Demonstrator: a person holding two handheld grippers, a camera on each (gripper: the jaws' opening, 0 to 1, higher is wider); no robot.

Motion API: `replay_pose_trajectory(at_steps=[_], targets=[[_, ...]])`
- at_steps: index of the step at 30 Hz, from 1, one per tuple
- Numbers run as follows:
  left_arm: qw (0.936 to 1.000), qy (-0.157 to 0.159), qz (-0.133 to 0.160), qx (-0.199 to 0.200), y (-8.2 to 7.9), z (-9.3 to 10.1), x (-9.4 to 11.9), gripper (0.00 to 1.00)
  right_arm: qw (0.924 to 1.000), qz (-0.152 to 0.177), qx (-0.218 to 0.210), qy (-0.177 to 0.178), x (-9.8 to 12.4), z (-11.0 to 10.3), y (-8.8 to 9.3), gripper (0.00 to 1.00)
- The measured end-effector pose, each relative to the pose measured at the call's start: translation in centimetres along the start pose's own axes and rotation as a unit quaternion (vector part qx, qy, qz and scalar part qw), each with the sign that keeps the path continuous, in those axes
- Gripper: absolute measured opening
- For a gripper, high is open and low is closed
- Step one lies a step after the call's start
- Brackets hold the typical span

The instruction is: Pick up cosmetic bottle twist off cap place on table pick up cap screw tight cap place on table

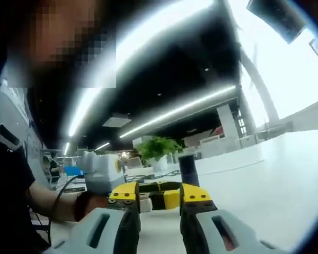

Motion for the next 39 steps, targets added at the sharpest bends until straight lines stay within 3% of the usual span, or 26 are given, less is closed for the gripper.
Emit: replay_pose_trajectory(at_steps=[6, 8, 22, 27, 32, 39], targets=[[0.9999, -0.008, -0.001, 0.012, 0.0, -0.7, -1.1, 0.31, 1.0000, 0.001, -0.002, 0.001, 0.0, 0.0, -0.1, 0.21], [0.9999, -0.005, 0.004, 0.010, -0.2, -0.6, -1.4, 0.31, 0.9998, 0.013, -0.011, -0.005, 0.1, 0.0, -0.4, 0.21], [0.9999, -0.004, 0.000, -0.011, 0.1, -0.4, -3.5, 0.31, 0.9999, 0.009, -0.005, 0.003, 0.0, 0.2, -0.3, 0.20], [0.9999, -0.014, 0.004, -0.004, 0.2, -0.7, -3.8, 0.27, 0.9998, 0.016, -0.012, 0.007, 0.1, 0.4, -0.4, 0.20], [0.9998, -0.019, 0.011, -0.003, 0.0, -1.0, -3.8, 0.17, 0.9998, 0.016, -0.012, 0.007, 0.1, 0.4, -0.4, 0.20], [0.9997, -0.016, 0.011, -0.013, 0.1, -0.9, -3.8, 0.15, 0.9997, 0.017, -0.013, 0.009, 0.1, 0.4, -0.4, 0.19]])
Point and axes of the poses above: the point that each gripper's makers call its tool centre point, and the gripper's own axes: x roughly backward along the fingers, z roughly to its right, y roughly out of its underside, the point moved 7 cm from there along x, roughly backward along the fingers
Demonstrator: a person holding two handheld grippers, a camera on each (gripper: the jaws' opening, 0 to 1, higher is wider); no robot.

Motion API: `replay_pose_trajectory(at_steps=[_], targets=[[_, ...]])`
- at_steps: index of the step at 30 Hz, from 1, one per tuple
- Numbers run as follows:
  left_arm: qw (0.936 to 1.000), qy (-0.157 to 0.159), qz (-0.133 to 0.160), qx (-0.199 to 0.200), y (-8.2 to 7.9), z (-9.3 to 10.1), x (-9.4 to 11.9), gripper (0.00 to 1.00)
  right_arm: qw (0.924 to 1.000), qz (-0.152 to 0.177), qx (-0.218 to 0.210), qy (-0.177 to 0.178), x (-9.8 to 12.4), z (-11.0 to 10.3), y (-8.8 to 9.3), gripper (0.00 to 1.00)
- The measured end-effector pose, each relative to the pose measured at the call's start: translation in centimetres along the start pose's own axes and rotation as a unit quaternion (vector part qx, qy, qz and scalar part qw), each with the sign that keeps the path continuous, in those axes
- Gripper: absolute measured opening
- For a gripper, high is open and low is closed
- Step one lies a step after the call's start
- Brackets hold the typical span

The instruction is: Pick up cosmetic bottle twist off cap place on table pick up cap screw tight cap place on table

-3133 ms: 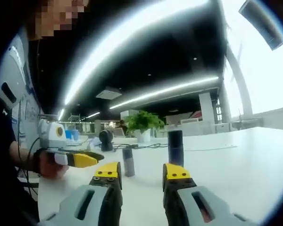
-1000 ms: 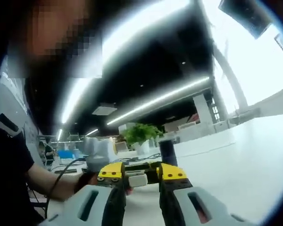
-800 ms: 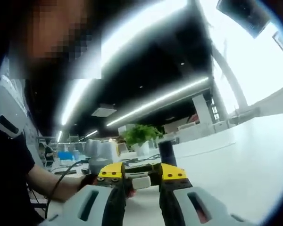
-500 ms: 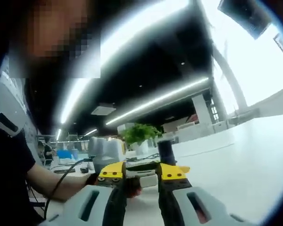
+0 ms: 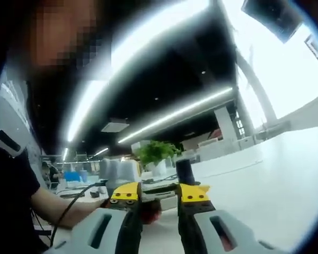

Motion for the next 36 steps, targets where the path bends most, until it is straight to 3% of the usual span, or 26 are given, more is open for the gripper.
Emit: replay_pose_trajectory(at_steps=[20, 28, 36], targets=[[0.9998, 0.019, 0.003, 0.006, 0.2, 0.4, 0.3, 0.15, 1.0000, 0.005, -0.007, 0.001, 0.0, 0.0, -0.2, 0.19], [0.9983, 0.058, 0.011, 0.006, 0.0, 1.6, 1.5, 0.15, 0.9999, 0.006, -0.005, 0.009, 0.0, 0.3, -0.2, 0.19], [0.9965, 0.081, 0.018, 0.013, -0.7, 1.3, 4.0, 0.15, 0.9989, 0.019, -0.036, 0.023, 0.2, 1.0, -0.5, 0.19]])
Point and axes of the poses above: the point that each gripper's makers call its tool centre point, and the gripper's own axes: x roughly backward along the fingers, z roughly to its right, y roughly out of its underside, the point moved 7 cm from there along x, roughly backward along the fingers
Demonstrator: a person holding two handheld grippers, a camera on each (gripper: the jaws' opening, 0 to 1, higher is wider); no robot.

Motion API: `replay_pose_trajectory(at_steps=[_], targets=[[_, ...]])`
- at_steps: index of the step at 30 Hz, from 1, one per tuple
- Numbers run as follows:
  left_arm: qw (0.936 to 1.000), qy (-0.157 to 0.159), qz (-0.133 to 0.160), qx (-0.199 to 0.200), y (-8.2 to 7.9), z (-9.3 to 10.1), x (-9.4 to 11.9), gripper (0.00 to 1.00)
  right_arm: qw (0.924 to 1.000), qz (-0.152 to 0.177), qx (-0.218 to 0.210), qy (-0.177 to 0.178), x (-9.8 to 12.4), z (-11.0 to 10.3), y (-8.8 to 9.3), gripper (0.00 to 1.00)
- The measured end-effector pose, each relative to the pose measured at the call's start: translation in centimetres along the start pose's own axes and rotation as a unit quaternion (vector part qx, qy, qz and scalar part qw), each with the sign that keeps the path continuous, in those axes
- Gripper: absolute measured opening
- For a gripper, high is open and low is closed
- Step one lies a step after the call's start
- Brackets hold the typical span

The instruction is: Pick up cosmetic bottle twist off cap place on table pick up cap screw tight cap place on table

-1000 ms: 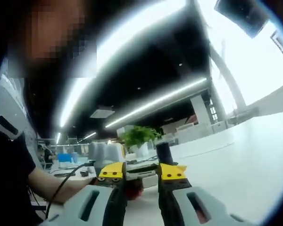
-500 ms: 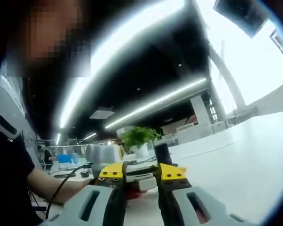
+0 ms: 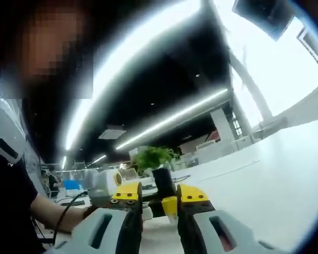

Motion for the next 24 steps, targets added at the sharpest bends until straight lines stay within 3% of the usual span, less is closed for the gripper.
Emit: replay_pose_trajectory(at_steps=[2, 5, 13, 24], targets=[[1.0000, 0.004, 0.004, 0.002, 0.0, 0.2, 0.4, 0.15, 0.9996, -0.012, 0.018, 0.020, -0.1, 0.5, 0.3, 0.16], [1.0000, 0.007, 0.000, -0.003, 0.0, 0.2, 0.7, 0.15, 0.9995, -0.009, 0.019, 0.022, 0.0, 0.5, 0.2, 0.14], [0.9991, 0.042, 0.008, 0.000, -0.8, 1.2, 3.0, 0.15, 0.9992, -0.016, 0.035, 0.001, 0.0, -0.2, 0.4, 0.16], [0.9991, 0.041, 0.013, -0.005, -1.3, 0.8, 7.2, 0.15, 0.9984, -0.027, 0.048, -0.009, -0.2, -0.5, 0.7, 0.20]])
Point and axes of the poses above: the point that each gripper's makers call its tool centre point, and the gripper's own axes: x roughly backward along the fingers, z roughly to its right, y roughly out of its underside, the point moved 7 cm from there along x, roughly backward along the fingers
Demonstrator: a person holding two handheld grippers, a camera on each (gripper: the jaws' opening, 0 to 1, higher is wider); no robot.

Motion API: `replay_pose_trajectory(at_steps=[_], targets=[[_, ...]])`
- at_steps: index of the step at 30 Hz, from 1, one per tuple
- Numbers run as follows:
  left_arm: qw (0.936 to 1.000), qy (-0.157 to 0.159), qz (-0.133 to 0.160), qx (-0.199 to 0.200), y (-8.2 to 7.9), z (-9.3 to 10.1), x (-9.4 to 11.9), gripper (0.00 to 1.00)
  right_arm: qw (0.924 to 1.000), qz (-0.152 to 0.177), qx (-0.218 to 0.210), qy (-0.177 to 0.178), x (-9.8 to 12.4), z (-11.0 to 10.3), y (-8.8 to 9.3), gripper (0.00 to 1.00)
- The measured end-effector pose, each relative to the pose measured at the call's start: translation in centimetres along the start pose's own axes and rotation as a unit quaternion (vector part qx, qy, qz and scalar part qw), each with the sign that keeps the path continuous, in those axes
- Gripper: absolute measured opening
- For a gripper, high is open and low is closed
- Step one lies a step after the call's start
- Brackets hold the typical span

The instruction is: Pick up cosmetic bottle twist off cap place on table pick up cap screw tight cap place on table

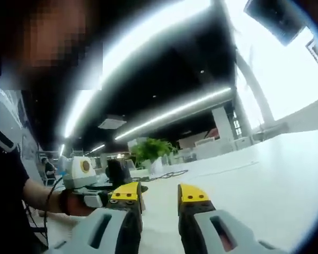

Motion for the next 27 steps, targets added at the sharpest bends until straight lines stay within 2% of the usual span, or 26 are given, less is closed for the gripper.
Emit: replay_pose_trajectory(at_steps=[3, 14, 21, 25, 27], targets=[[1.0000, 0.003, 0.000, -0.004, -0.1, 0.3, 0.6, 0.15, 1.0000, -0.001, 0.003, -0.001, 0.0, -0.1, 0.0, 0.20], [0.9990, 0.045, 0.007, 0.003, -0.5, 2.2, 2.6, 0.15, 1.0000, 0.000, -0.007, -0.006, 0.0, 0.0, -0.1, 0.19], [0.9978, 0.061, -0.007, -0.025, 0.2, 3.5, 4.4, 0.15, 1.0000, -0.001, -0.004, -0.004, 0.0, 0.0, 0.0, 0.20], [0.9977, 0.063, -0.010, -0.024, 0.4, 4.1, 4.9, 0.15, 1.0000, 0.001, -0.003, -0.009, 0.0, -0.1, -0.1, 0.23], [0.9973, 0.063, -0.021, -0.032, 0.8, 4.5, 5.1, 0.15, 1.0000, 0.000, -0.002, -0.009, 0.0, -0.1, -0.1, 0.23]])
Point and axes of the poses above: the point that each gripper's makers call its tool centre point, and the gripper's own axes: x roughly backward along the fingers, z roughly to its right, y roughly out of its underside, the point moved 7 cm from there along x, roughly backward along the fingers
